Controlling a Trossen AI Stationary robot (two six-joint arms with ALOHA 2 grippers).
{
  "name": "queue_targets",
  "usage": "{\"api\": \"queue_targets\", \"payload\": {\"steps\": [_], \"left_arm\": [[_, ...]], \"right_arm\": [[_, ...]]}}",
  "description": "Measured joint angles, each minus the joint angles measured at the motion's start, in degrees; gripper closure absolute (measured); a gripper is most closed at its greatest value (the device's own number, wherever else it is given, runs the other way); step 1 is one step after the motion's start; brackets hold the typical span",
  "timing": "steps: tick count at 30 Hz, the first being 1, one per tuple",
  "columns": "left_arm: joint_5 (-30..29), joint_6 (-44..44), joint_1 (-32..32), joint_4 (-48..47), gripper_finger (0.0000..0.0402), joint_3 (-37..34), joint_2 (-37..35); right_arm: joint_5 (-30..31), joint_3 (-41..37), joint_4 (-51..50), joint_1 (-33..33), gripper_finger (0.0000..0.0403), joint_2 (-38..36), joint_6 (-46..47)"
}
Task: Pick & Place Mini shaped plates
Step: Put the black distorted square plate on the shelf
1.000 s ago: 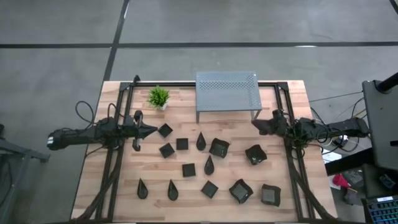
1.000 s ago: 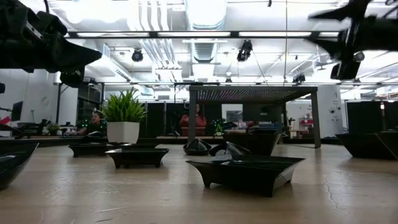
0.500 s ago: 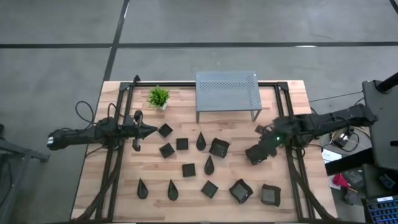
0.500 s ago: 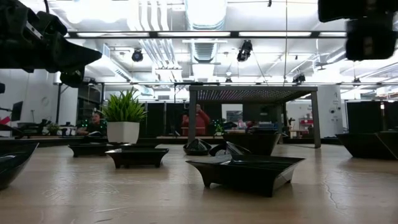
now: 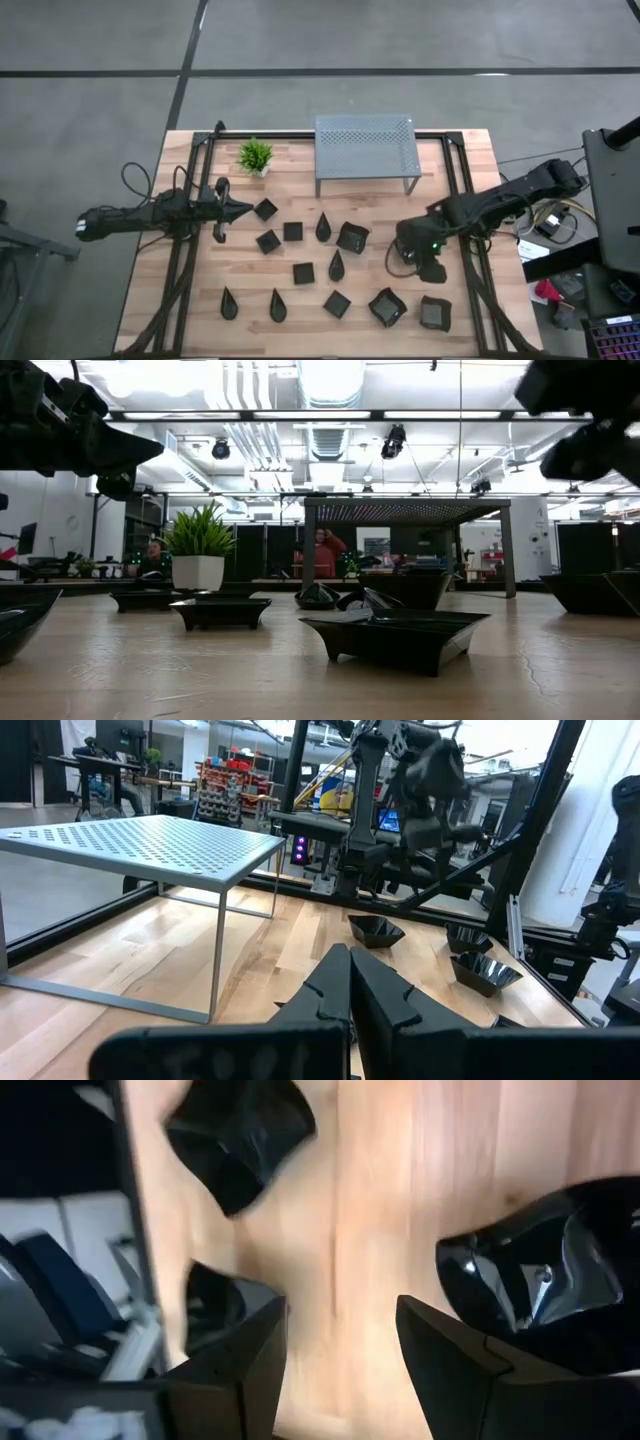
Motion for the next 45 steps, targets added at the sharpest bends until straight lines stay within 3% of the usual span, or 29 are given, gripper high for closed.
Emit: {"api": "queue_targets", "payload": {"steps": [5, 14, 35, 45], "left_arm": [[0.0, 0.0, 0.0, 0.0, 0.0396, 0.0, -0.01], [0.02, 0.0, 0.0, -0.02, 0.0396, 0.0, -0.01], [0.02, 0.0, -0.02, -0.02, 0.0396, 0.0, 0.01], [0.02, 0.0, 0.02, -0.03, 0.0396, 0.0, -0.01]], "right_arm": [[0.75, -1.21, -0.14, 0.3, 0.022, 4.76, -3.51], [11.39, -1.58, -0.21, 1.89, 0.0248, 7.53, -7.17], [15.15, -6.18, 2.31, 4.67, 0.029, 7.85, -8.41], [15.17, -10.18, 5.87, 4.65, 0.029, 8.07, -8.86]]}}
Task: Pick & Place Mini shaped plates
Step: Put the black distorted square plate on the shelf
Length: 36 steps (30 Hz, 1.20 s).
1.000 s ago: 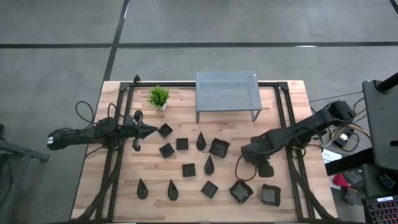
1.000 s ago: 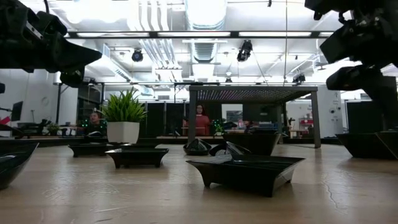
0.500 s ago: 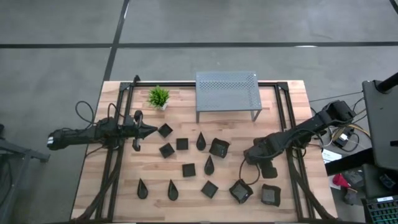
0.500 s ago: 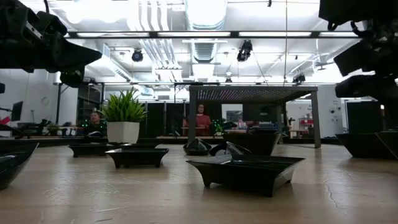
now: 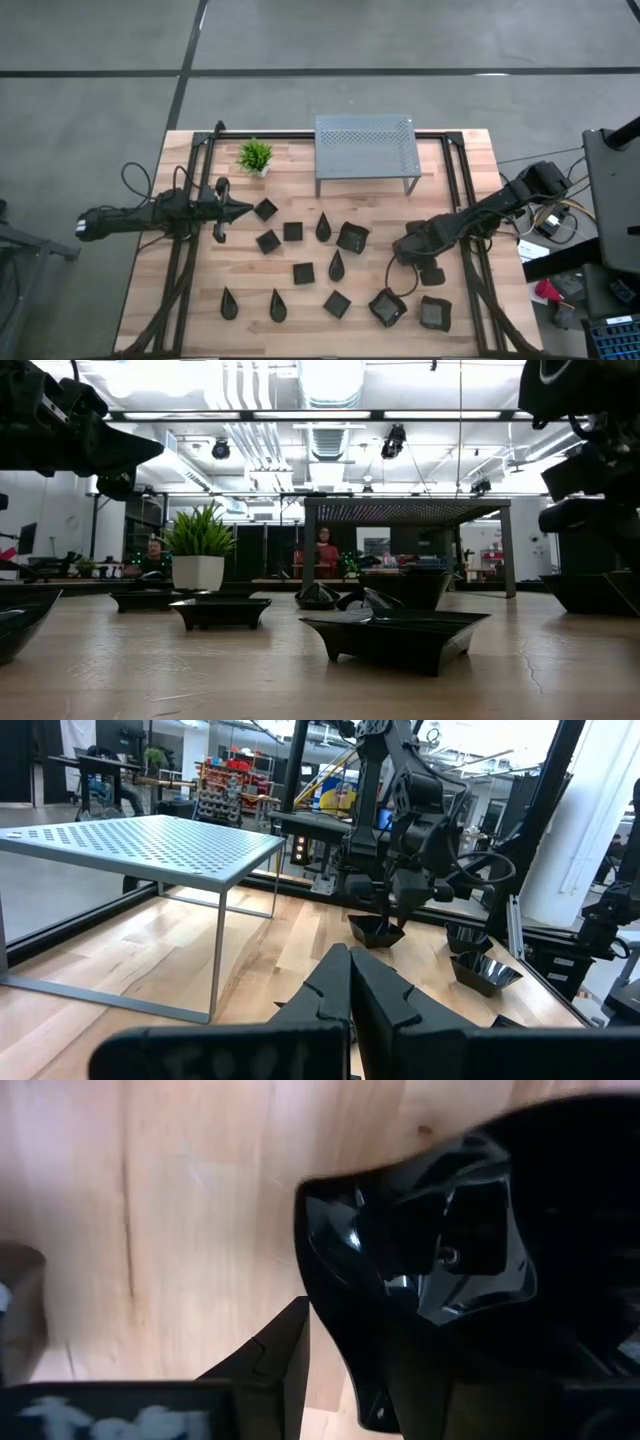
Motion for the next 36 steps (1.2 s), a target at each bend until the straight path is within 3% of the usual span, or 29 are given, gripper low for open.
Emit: {"api": "queue_targets", "payload": {"steps": [6, 15, 19, 30, 36], "left_arm": [[0.0, 0.0, -0.02, -0.01, 0.0396, 0.0, 0.01], [-0.01, 0.0, -0.02, -0.01, 0.0396, 0.0, 0.01], [0.0, 0.0, -0.02, -0.01, 0.0396, 0.0, 0.02], [0.0, 0.0, -0.07, -0.01, 0.0396, 0.0, 0.02], [0.0, 0.0, -0.07, -0.01, 0.0396, 0.0, 0.0]], "right_arm": [[-0.01, -0.54, 0.22, -0.02, 0.0303, -0.02, 0.47], [-0.36, 0.03, 0.0, -0.02, 0.0385, -0.13, 4.67], [-0.45, 2.17, -0.97, -0.02, 0.0393, -0.13, 7.07], [0.05, 16.98, -10.11, -0.04, 0.0395, -0.11, 10.79], [5.65, 28.46, -18.67, -0.02, 0.0395, -0.11, 10.63]]}}
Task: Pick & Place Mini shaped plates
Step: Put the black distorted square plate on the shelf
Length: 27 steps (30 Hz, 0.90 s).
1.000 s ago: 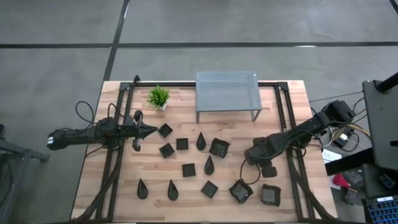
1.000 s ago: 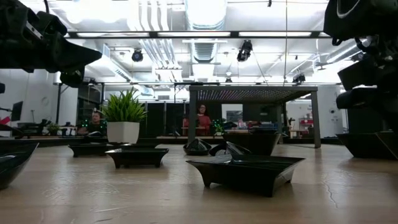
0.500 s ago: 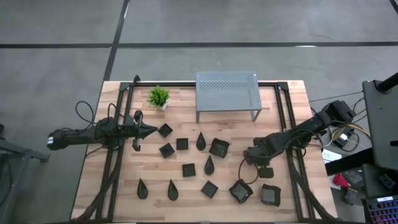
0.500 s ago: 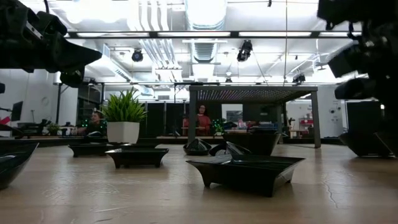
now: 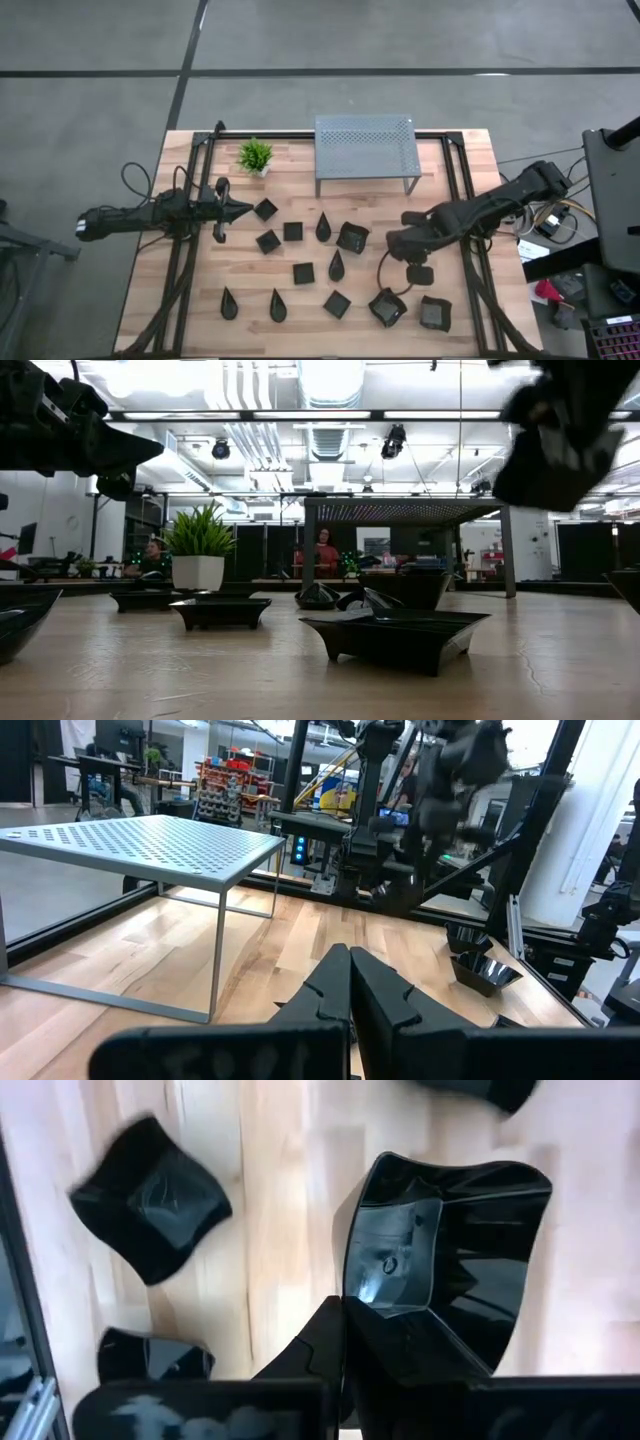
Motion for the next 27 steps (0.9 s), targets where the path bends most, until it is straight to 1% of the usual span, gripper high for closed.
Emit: {"api": "queue_targets", "payload": {"steps": [3, 8, 10, 12, 14, 16, 20, 22, 27], "left_arm": [[0.0, 0.0, 0.02, 0.0, 0.0396, 0.0, 0.02], [0.0, 0.0, 0.02, 0.0, 0.0396, 0.0, 0.02], [-0.02, 0.0, 0.02, 0.0, 0.0396, 0.0, 0.02], [0.0, 0.0, 0.02, 0.0, 0.0396, 0.0, 0.02], [-0.01, 0.0, 0.02, 0.0, 0.0396, 0.0, 0.0], [-0.02, 0.0, 0.07, 0.0, 0.0396, 0.0, 0.02], [0.0, 0.0, 0.07, 0.0, 0.0396, 0.0, 0.0], [-0.01, 0.0, 0.05, 0.0, 0.0396, 0.0, 0.0], [0.0, 0.0, 0.04, 0.0, 0.0396, 0.0, 0.0]], "right_arm": [[2.12, 5.08, -3.04, 0.0, 0.0395, 0.0, -1.26], [3.93, 11.5, -6.13, 0.0, 0.0395, 0.0, -4.15], [5.48, 13.66, -7.31, 0.0, 0.0394, 0.03, -4.74], [7.5, 15.74, -9.31, -0.07, 0.0394, 0.09, -7.22], [10.83, 17.4, -11.86, -0.19, 0.0394, 0.09, -11.78], [15.78, 18.25, -14.46, -0.25, 0.0394, 0.09, -15.89], [26.08, 18.71, -17.29, -0.83, 0.0394, 0.05, -20.8], [30.0, 18.65, -17.53, -1.45, 0.0394, 0.04, -22.23], [33.11, 18.58, -17.72, -5.2, 0.0394, -0.02, -25.04]]}}
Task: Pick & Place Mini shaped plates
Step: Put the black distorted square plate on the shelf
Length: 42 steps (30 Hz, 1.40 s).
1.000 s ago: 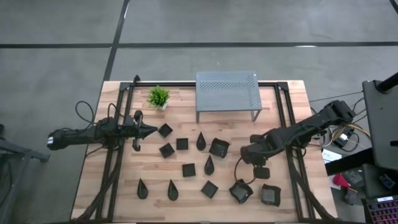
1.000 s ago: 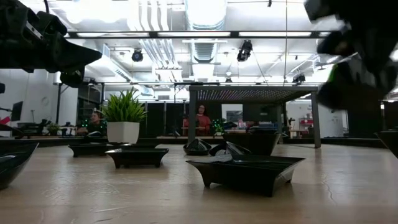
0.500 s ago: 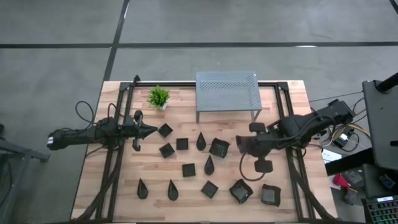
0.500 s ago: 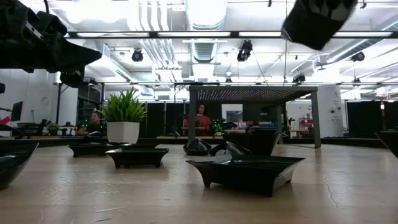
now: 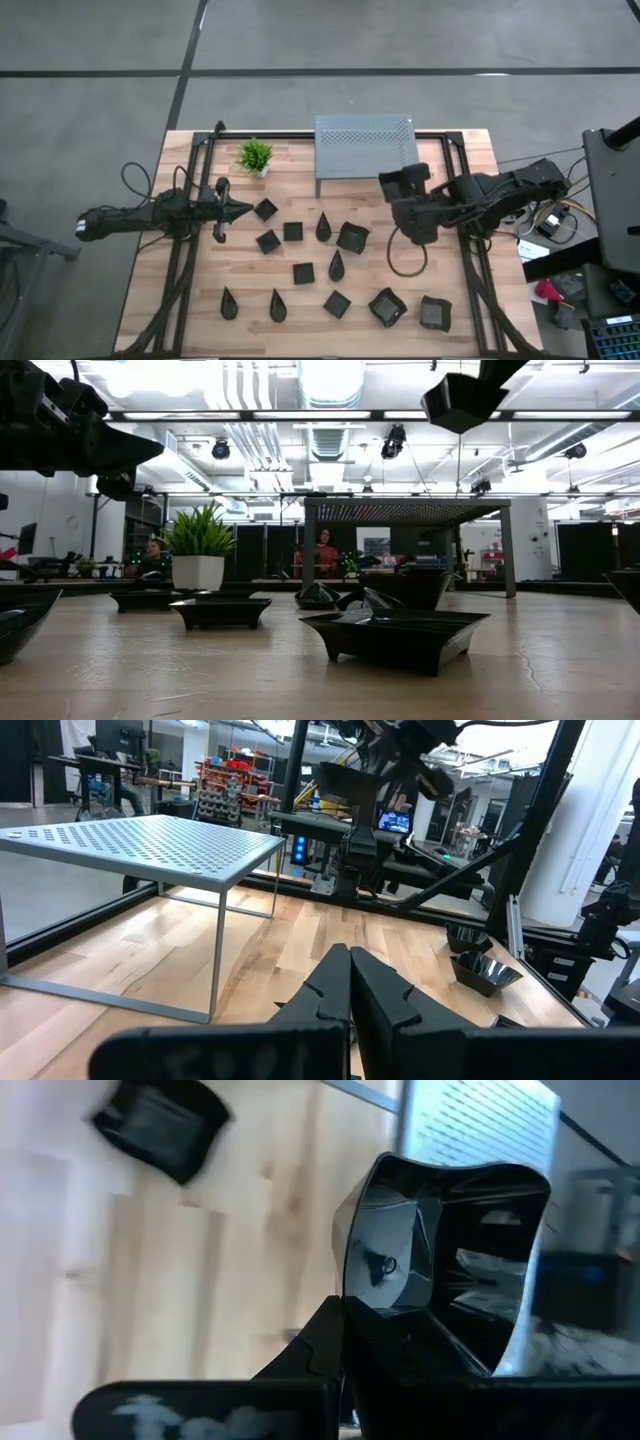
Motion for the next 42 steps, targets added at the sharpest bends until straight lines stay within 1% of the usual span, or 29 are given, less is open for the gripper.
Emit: {"api": "queue_targets", "payload": {"steps": [3, 8, 11, 13, 19, 22, 24, 27, 33, 35, 38, 42], "left_arm": [[0.0, 0.0, 0.0, 0.0, 0.0396, 0.0, 0.0], [0.0, 0.0, 0.0, 0.01, 0.0396, 0.0, 0.0], [0.0, 0.0, 0.0, 0.02, 0.0396, 0.0, 0.01], [0.0, 0.0, 0.0, 0.02, 0.0396, 0.0, 0.02], [-0.02, 0.0, -0.04, 0.02, 0.0396, 0.0, 0.0], [0.0, 0.0, -0.04, 0.04, 0.0396, 0.0, 0.0], [-0.02, 0.0, -0.04, 0.04, 0.0396, 0.0, 0.0], [-0.02, 0.0, -0.04, 0.04, 0.0396, 0.0, 0.01], [-0.02, 0.0, -0.02, 0.04, 0.0396, 0.0, 0.0], [-0.02, 0.0, -0.02, 0.04, 0.0396, 0.0, 0.02], [-0.02, 0.0, -0.02, 0.05, 0.0396, 0.0, 0.0], [-0.02, 0.0, -0.01, 0.07, 0.0396, 0.0, 0.0]], "right_arm": [[2.13, -0.02, -0.4, -3.17, 0.0394, -0.24, -1.41], [1.65, -0.42, -0.74, -9.48, 0.0394, -0.51, -8.46], [-0.09, -1.22, 0.16, -13.89, 0.0394, -1.14, -13.07], [-1.55, -2.42, 2.08, -17.11, 0.0394, -1.87, -16.11], [-2.13, -7.12, 11.28, -26.24, 0.0394, -4.1, -25.78], [-5.76, -9.67, 14.0, -30.52, 0.0394, -4.55, -30.12], [-6.52, -11.35, 15.05, -32.71, 0.0394, -4.44, -32.29], [-6.17, -13.19, 16.3, -35.24, 0.0394, -4.15, -34.93], [-6.67, -16.77, 22.19, -39.13, 0.0394, -4.09, -40.53], [-7.41, -17.17, 23.41, -39.86, 0.0394, -4.11, -40.98], [-10.14, -17.69, 24.52, -41.12, 0.0394, -4.09, -41.21], [-10.34, -17.94, 24.83, -42.76, 0.0394, -4.09, -42.39]]}}
